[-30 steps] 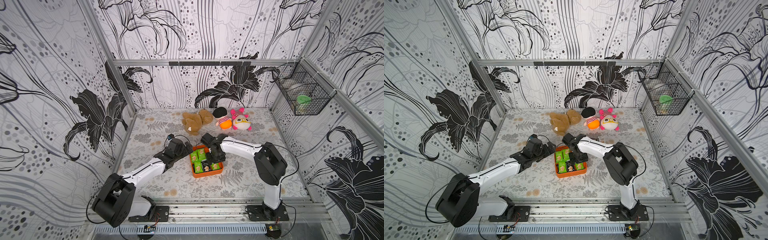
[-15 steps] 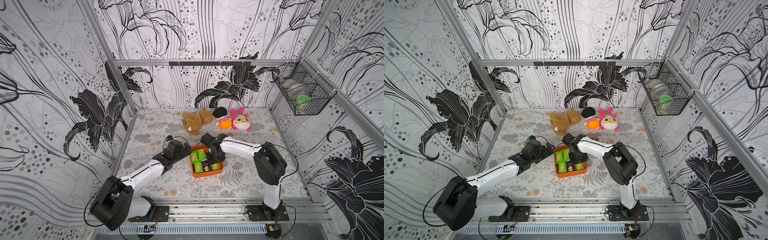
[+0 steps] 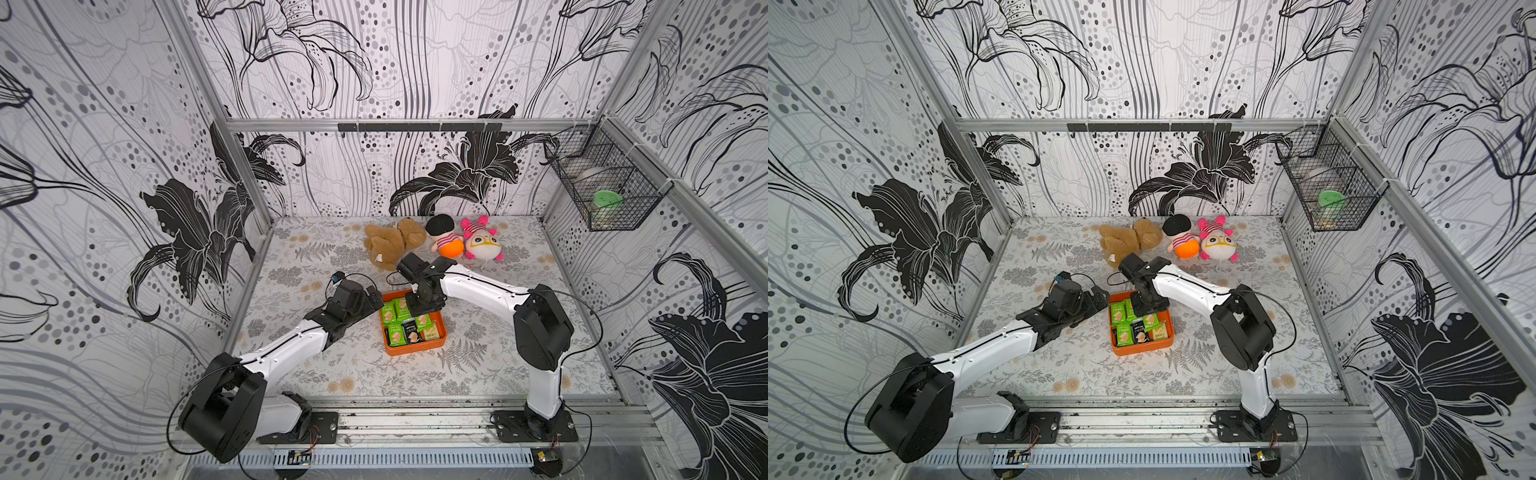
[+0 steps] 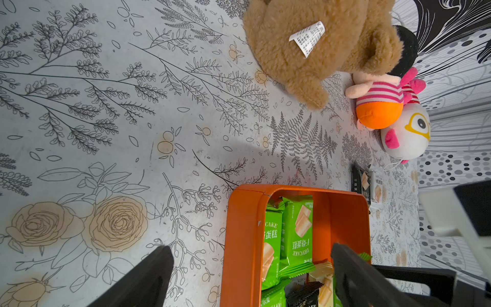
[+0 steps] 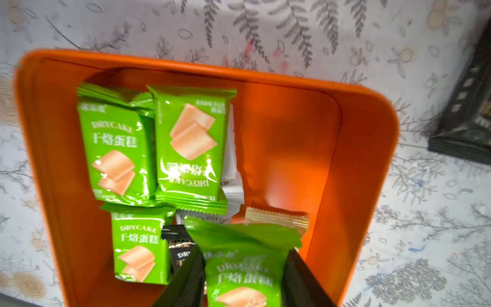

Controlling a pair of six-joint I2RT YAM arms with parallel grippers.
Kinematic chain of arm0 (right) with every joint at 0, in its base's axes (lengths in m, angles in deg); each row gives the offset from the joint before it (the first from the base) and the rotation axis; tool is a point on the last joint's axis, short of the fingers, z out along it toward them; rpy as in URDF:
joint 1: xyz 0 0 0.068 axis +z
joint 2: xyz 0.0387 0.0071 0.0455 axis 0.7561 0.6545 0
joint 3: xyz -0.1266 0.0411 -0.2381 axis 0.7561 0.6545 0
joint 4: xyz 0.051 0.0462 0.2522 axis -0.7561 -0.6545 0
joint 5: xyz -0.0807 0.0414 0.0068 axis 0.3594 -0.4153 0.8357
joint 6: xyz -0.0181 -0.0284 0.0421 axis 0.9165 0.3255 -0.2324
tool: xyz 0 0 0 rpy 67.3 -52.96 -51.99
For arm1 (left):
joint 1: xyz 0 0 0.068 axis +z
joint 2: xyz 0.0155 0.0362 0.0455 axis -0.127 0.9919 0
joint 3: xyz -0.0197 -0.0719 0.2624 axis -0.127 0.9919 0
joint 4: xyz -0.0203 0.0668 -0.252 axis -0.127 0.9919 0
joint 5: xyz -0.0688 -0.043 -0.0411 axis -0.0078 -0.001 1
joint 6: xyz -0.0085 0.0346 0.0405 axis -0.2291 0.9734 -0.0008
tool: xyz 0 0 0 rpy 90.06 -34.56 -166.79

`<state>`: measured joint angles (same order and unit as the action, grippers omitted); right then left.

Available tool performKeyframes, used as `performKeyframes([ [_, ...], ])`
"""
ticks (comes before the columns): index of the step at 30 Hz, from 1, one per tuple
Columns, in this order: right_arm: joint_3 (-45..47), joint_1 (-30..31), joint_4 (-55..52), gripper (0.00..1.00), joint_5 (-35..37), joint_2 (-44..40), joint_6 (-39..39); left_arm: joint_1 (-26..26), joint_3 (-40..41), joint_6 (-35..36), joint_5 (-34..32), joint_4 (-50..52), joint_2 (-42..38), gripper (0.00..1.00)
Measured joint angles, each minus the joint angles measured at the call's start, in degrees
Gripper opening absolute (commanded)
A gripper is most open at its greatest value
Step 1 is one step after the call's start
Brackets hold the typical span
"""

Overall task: Take the cookies out of the storage box
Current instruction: Pick up the cookie from the storage box, then place the cookie at the center of the board.

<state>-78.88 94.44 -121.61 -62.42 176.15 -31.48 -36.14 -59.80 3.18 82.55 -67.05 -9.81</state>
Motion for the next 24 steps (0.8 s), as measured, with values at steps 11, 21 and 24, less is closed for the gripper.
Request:
performKeyframes([
  [11,-12.09,-0.44,-3.82,0.46,1.57,4.61,2.99,0.00,-0.42,0.28,-0.04,1.36,0.00,0.97],
  [21,-17.70,-8.37,-4.22,0.46,0.24,5.33,4.55,0.00,-3.13,0.87,0.00,1.77,0.57,0.97],
  [24,-17.22,-12.13,-3.93,0.46,0.04,5.29,5.27,0.00,-3.67,0.92,0.07,1.77,1.38,0.97],
])
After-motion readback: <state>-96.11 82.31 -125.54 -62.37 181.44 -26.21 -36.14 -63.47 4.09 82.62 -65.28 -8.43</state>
